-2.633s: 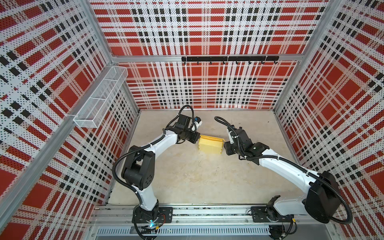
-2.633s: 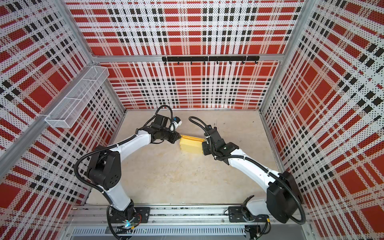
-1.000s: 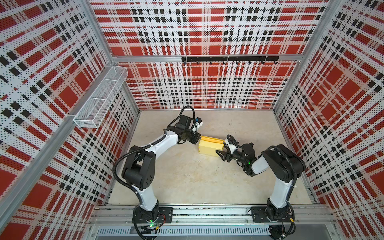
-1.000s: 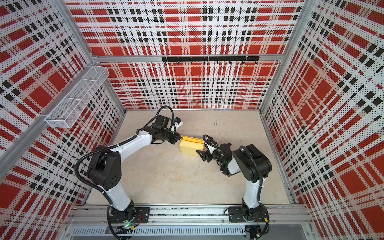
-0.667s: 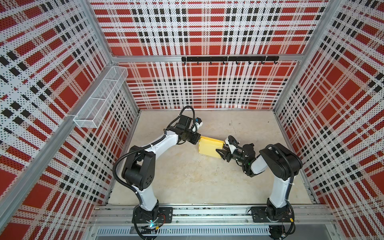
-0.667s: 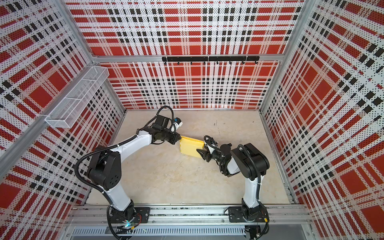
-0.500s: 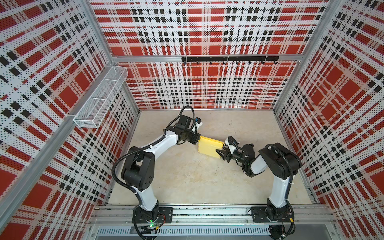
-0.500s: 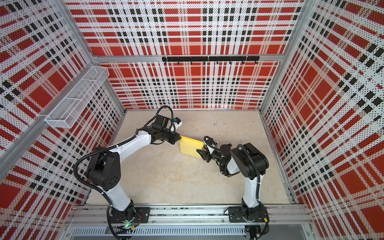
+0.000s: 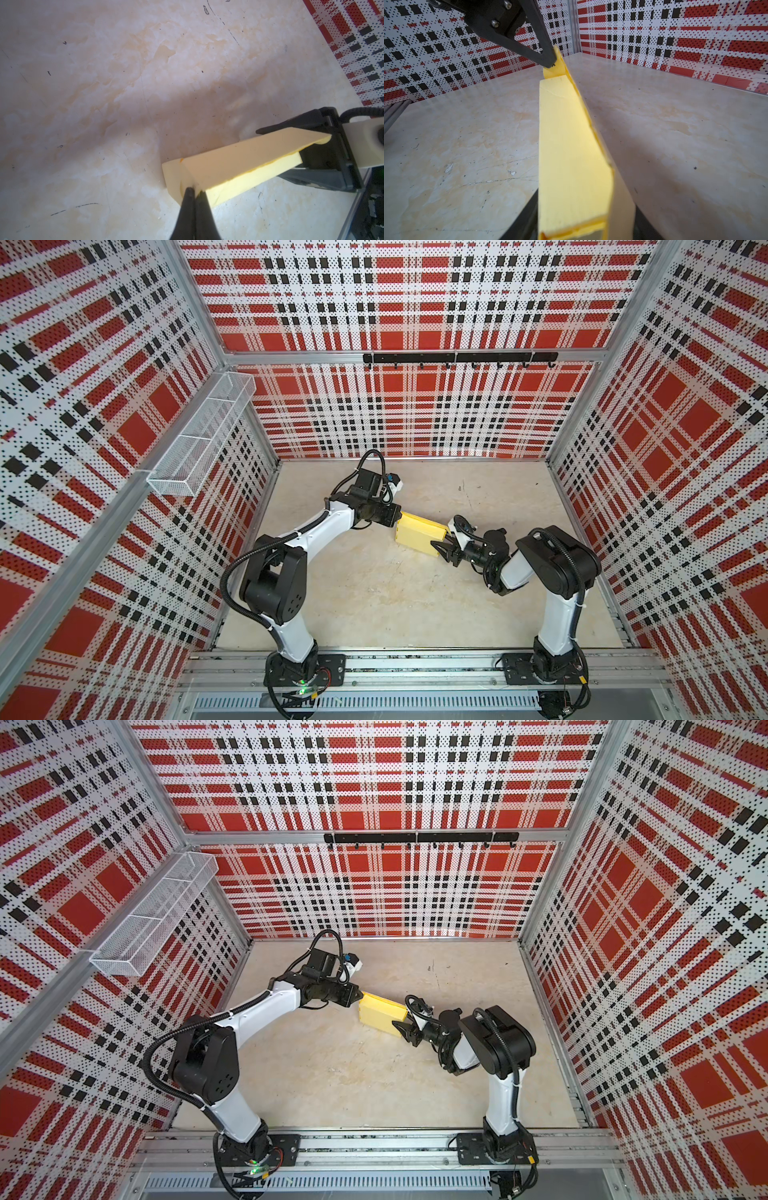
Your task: Fold the paper box
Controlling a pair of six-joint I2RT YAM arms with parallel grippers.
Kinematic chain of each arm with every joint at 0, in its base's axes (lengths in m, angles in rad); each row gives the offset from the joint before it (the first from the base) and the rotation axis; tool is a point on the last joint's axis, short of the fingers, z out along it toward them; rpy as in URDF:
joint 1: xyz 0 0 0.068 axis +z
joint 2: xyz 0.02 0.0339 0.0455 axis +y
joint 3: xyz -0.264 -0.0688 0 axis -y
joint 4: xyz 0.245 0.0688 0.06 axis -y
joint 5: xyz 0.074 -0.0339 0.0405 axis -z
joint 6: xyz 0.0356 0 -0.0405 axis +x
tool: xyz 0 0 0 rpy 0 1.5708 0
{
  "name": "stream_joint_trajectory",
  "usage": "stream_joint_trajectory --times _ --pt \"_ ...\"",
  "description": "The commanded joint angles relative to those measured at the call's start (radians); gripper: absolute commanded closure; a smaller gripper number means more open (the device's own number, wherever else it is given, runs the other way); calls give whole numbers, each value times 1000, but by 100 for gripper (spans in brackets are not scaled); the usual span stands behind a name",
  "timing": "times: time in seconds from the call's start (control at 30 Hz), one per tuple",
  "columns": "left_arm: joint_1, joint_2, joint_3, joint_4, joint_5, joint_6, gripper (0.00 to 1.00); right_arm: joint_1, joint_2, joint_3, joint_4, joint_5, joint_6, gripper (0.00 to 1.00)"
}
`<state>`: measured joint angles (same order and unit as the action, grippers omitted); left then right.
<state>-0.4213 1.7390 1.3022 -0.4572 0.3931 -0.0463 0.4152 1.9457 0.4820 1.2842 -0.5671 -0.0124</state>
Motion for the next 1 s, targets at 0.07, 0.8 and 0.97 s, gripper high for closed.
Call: stream_joint_trajectory --times 0.07,0.8,0.97 --pt "-12 -32 3 -27 73 -41 100 8 10 13 24 16 -32 47" --pt "9 -45 16 -65 111 -21 100 11 -6 30 -51 12 -73 38" --pt "16 -45 35 -84 115 -17 100 11 -4 31 -50 22 -72 35"
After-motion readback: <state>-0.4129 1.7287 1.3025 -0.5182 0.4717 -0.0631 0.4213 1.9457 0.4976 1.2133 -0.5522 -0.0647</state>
